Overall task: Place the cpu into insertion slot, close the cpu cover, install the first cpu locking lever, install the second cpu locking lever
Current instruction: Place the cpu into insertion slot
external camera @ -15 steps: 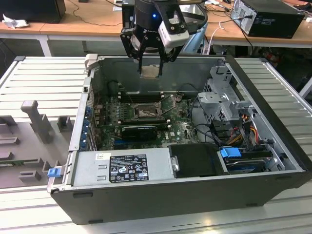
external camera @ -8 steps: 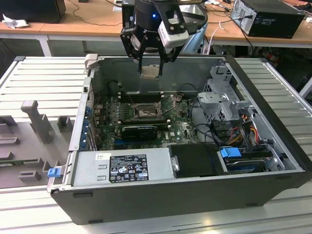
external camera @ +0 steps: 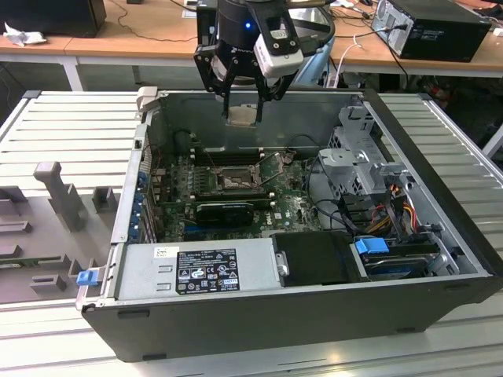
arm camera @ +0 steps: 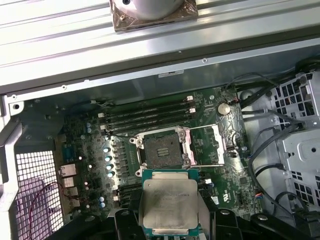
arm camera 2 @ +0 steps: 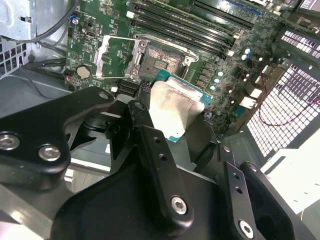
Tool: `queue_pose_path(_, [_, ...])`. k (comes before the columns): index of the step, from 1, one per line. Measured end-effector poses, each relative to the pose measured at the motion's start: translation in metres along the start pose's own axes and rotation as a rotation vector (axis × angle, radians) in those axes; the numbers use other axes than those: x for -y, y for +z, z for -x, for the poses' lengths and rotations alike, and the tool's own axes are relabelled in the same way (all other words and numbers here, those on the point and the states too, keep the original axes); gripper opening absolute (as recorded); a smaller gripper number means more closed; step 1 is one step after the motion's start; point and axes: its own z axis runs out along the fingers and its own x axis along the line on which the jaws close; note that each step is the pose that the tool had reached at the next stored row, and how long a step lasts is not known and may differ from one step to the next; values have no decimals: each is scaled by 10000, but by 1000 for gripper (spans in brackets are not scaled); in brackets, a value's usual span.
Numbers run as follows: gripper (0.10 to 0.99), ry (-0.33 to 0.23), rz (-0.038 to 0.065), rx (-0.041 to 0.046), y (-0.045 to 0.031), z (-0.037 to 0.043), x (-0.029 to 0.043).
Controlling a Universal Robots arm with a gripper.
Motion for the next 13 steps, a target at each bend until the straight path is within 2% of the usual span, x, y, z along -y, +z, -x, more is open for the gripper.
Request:
queue_pose_path(3, [525,53,1,4,0,0,0])
queue_pose_path(13, [525,761,14,68,1,0,0])
